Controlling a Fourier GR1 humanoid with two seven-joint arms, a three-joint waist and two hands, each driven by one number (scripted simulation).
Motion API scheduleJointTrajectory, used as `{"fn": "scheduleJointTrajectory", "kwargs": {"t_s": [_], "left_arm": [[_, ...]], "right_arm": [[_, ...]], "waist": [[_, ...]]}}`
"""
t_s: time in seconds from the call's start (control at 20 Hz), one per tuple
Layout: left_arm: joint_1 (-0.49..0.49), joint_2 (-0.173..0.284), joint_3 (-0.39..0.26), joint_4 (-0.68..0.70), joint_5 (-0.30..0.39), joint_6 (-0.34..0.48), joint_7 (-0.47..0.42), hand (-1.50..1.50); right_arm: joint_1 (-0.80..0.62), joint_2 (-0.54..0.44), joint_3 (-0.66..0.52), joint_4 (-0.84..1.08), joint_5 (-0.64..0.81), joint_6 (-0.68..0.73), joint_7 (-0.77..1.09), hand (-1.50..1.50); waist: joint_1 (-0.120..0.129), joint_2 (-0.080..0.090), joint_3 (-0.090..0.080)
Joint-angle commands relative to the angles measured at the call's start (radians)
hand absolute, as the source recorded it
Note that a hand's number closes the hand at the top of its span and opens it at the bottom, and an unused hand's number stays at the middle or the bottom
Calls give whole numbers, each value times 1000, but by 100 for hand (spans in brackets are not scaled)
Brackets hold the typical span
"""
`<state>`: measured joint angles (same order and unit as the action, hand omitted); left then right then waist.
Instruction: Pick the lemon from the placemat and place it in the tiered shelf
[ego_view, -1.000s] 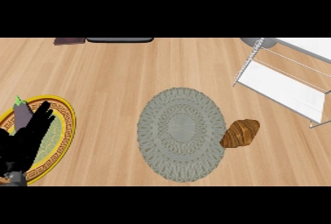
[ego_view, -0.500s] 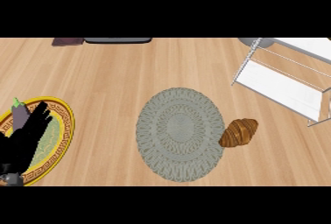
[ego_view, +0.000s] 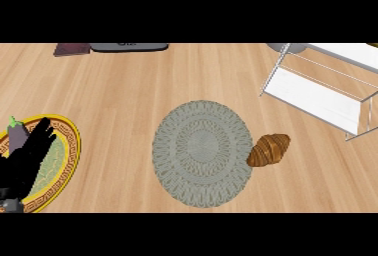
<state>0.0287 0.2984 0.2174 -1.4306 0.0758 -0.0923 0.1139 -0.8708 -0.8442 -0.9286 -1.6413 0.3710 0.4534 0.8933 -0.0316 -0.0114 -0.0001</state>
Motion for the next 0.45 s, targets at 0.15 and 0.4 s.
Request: {"fn": "scheduleJointTrajectory", "kwargs": {"t_s": [0.15, 0.4], "left_arm": [[0, 9, 28, -17, 7, 21, 39, 0], [44, -18, 14, -46, -17, 47, 26, 0]], "right_arm": [[142, -212, -279, 5, -210, 312, 98, -150], [240, -365, -524, 163, -307, 459, 22, -150]], "waist": [[-43, -11, 2], [-61, -14, 4]]}}
